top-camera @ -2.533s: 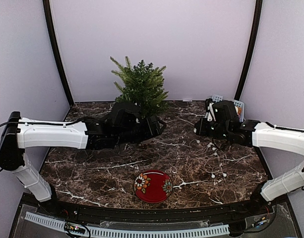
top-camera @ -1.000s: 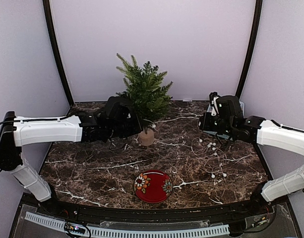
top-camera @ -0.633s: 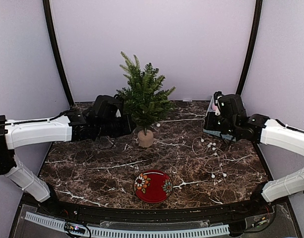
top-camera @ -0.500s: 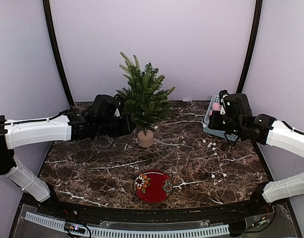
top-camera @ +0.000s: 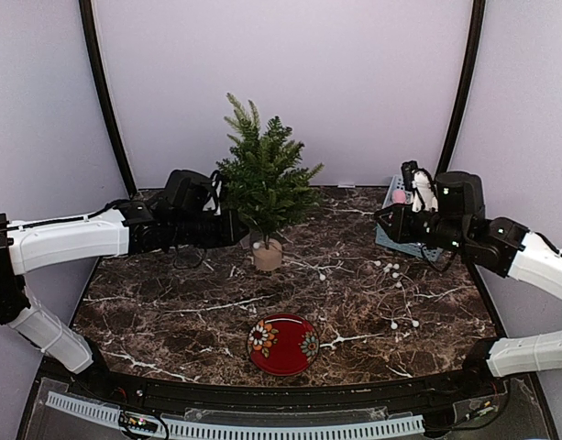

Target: Decorate the small christmas tree

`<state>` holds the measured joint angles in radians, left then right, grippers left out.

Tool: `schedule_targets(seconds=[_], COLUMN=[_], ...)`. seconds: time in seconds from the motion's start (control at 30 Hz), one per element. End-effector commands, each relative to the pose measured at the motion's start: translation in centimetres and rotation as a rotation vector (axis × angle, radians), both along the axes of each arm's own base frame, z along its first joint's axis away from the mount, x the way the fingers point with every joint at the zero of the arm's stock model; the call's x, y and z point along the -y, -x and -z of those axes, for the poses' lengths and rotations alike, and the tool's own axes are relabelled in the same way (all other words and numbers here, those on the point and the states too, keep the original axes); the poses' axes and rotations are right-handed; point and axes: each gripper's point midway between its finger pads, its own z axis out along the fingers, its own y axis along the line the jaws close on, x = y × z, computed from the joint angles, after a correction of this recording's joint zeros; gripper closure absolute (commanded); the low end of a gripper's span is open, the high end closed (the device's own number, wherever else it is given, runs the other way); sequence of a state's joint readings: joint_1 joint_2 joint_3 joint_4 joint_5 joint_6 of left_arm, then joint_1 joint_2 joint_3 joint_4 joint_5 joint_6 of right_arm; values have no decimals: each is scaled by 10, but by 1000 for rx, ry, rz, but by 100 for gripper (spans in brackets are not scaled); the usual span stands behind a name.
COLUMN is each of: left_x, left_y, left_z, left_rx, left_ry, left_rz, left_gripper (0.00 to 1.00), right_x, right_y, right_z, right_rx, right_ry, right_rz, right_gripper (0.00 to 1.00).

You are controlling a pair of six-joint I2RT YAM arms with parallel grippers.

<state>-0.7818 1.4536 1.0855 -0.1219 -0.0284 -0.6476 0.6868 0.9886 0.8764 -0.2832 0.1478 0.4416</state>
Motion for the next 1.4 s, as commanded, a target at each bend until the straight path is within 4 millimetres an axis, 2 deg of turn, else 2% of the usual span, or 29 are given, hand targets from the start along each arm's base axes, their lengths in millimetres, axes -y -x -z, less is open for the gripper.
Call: schedule_targets(seconds=[0.0, 0.03, 0.1, 0.2, 0.37, 0.6, 0.77, 1.0, 1.13, 1.27, 1.37], left_x=[3, 3, 2, -1, -4, -7, -10, -9, -11, -14, -15], left_y=[4, 4, 3, 2, 0, 2, 3, 3, 3, 4, 4], left_z=[-15, -15, -15, -16, -13, -12, -14, -13, -14, -15, -15], left_rx=[27, 27, 23, 28, 24, 22, 30, 27, 31, 33, 35], left_ry=[18, 17, 12, 2, -3, -6, -6, -9, -14, -15, -14], left_rz=[74, 80, 89, 97, 105, 114, 111, 121, 118, 111, 108], left_gripper=[100, 100, 100, 100, 100, 100, 100, 100, 100, 100, 100], right_x=[-61, -62, -58, -52, -62, -93, -100, -111, -107, -94, -89], right_y=[20, 14, -4, -26, -43, -67, -83, -92, -95, -95, -91], right_z=[16, 28, 59, 102, 155, 185, 207, 230, 245, 258, 269], right_rx=[48, 28, -47, -134, -202, -245, -289, -317, -330, -343, -376], right_ry=[-96, -92, -46, 31, 120, 176, 205, 265, 343, 448, 464], right_rz=[-343, -323, -225, -100, -69, -83, -18, 20, 77, 168, 181], right_gripper=[56, 51, 48, 47, 48, 53, 51, 52, 55, 64, 71])
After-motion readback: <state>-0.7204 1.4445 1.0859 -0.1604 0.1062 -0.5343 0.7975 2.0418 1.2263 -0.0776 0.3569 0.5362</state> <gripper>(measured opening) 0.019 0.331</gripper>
